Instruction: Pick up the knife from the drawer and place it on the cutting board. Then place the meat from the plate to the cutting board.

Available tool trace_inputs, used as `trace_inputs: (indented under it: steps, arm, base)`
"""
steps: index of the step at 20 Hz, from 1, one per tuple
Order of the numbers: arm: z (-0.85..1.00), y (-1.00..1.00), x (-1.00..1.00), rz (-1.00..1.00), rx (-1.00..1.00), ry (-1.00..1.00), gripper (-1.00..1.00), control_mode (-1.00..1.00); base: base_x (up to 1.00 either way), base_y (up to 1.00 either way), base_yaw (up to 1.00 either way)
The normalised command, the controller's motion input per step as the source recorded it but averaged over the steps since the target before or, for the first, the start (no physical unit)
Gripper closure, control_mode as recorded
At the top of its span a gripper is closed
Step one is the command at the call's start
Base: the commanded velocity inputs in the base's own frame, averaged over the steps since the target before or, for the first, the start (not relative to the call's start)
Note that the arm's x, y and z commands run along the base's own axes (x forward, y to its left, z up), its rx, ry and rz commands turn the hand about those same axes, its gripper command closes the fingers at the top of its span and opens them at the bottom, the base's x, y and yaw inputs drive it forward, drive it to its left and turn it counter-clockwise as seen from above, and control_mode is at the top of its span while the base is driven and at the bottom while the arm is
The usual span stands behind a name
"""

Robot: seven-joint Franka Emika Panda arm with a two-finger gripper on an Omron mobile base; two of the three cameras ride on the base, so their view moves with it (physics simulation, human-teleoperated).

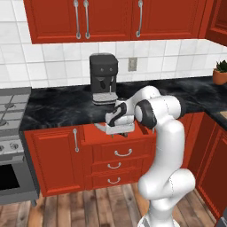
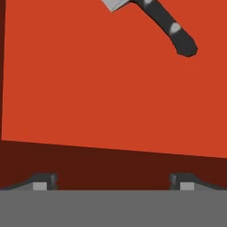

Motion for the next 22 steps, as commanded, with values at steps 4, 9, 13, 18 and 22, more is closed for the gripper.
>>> trace_inputs:
  steps: [4, 9, 13, 18, 22]
  arm:
    - [-0.13, -0.02, -0.14, 0.00, 0.04, 0.06, -1.00, -1.00]
    - [0.00, -0.07, -0.49, -0.13, 0.03, 0.38, -1.00, -1.00]
    - [0.03, -0.09, -0.77, -0.18, 0.00, 0.47, -1.00, -1.00]
    - [0.41, -0.08, -1.00, -0.11, 0.04, 0.05, -1.00, -1.00]
    - [0.05, 0.00, -0.23, 0.01, 0.01, -0.08, -1.00, -1.00]
  base:
    - [0.00, 0.00, 0.00]
    - [0.00, 0.00, 0.00]
    - [0.00, 0.00, 0.00]
    - [0.00, 0.00, 0.00]
    - [0.00, 0.00, 0.00]
